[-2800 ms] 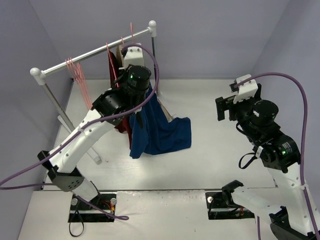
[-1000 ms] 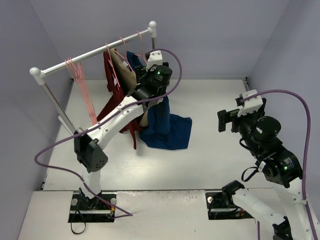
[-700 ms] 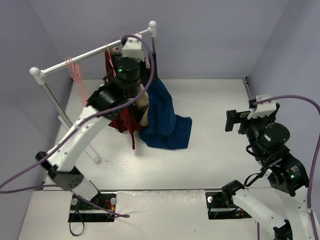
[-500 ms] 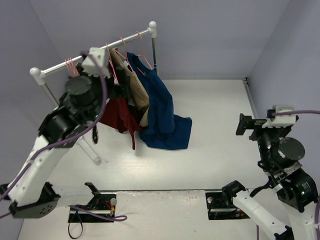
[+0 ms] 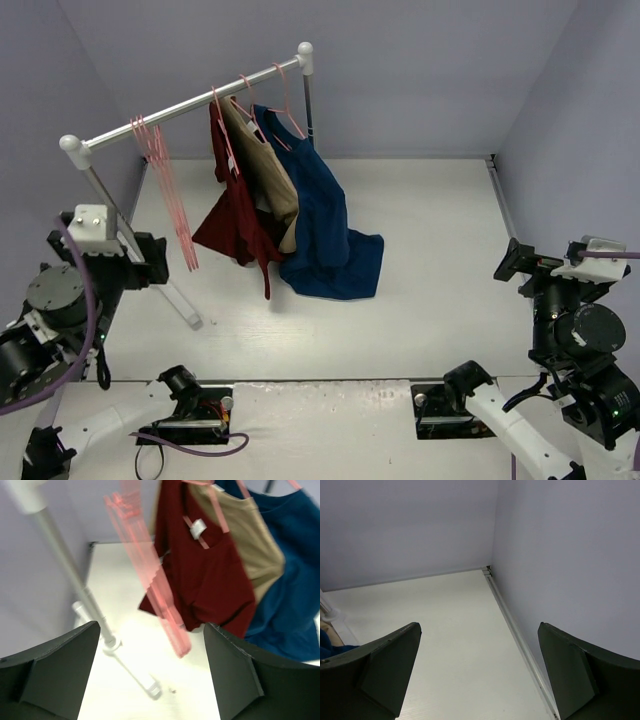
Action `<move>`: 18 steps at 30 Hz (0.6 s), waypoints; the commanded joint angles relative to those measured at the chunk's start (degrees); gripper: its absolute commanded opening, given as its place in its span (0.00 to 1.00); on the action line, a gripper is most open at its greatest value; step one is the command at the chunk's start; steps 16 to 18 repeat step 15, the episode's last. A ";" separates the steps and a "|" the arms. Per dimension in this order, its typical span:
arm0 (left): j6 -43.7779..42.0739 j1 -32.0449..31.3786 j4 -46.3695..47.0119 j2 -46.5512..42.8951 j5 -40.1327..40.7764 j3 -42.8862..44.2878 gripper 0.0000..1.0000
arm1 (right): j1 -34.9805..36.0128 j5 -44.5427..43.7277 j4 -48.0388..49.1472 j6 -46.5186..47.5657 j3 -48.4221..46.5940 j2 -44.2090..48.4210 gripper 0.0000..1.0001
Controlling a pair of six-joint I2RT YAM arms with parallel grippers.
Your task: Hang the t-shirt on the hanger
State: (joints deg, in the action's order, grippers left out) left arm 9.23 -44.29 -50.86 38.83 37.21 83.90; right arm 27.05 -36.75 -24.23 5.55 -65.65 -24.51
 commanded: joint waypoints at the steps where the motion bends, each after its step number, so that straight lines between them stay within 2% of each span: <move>1: 0.05 0.00 -2.78 -2.09 5.79 -1.88 0.80 | 0.37 -3.77 4.11 -2.41 0.15 -0.65 1.00; 18: -0.10 0.00 -3.37 -0.74 6.57 -3.37 0.80 | 0.82 -1.04 4.21 -4.16 0.27 -2.58 1.00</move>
